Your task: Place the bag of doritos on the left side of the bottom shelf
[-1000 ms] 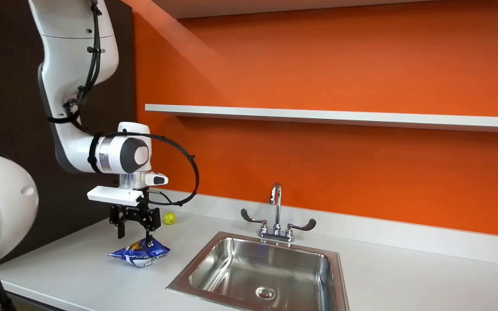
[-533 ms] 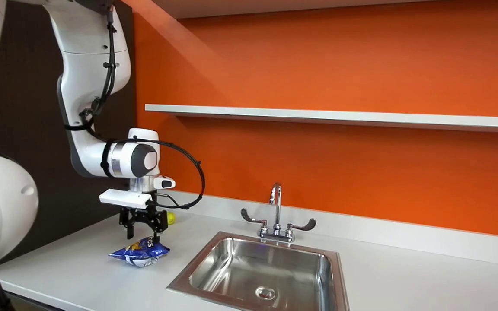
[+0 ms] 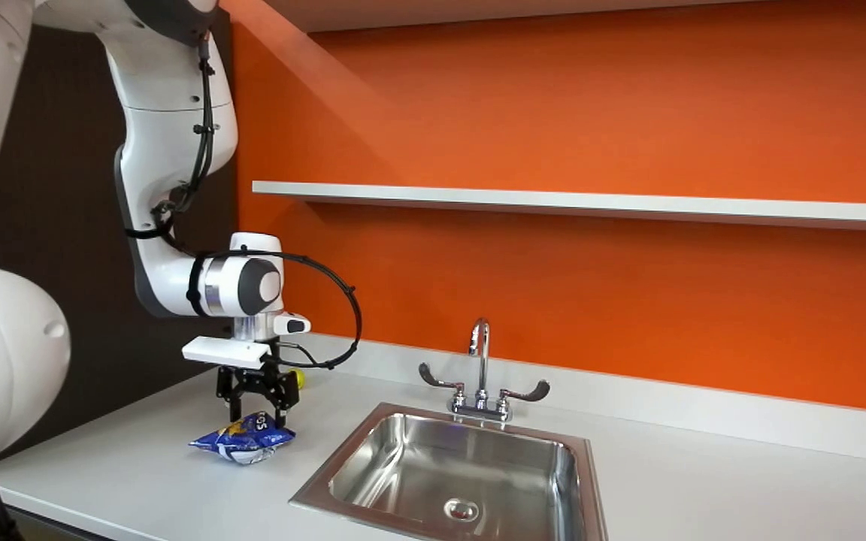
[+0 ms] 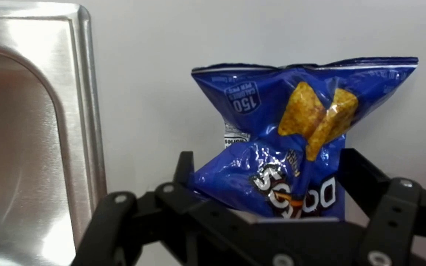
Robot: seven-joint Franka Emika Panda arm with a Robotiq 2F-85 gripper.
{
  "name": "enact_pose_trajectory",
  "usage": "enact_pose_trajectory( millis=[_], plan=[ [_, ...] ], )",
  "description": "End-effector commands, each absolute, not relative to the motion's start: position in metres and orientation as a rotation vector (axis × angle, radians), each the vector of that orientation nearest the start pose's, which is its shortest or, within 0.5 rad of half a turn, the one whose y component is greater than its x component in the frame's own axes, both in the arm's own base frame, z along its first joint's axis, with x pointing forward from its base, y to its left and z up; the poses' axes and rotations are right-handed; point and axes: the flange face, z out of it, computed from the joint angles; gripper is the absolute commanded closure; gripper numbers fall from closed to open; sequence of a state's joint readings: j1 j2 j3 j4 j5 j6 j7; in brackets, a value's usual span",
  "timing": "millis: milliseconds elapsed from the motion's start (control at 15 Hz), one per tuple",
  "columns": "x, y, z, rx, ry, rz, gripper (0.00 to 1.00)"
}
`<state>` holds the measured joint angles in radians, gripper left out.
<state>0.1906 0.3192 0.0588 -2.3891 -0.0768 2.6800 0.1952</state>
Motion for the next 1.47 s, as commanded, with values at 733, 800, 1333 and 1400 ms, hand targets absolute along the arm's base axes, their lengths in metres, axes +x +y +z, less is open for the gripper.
enact_pose_trajectory(
  millis=[733,800,1333,1400],
  plan=[
    [0.488,0.136,0.169,-3.190,-0.163,0.064,0.49],
    [0.488,0.136,0.169,-3.190,-0.163,0.063,0.58],
    [0.497,0.132,0.173,-3.198,-0.146,0.034,1.00],
    [0.499,0.132,0.175,-3.198,-0.142,0.027,1.00]
  ],
)
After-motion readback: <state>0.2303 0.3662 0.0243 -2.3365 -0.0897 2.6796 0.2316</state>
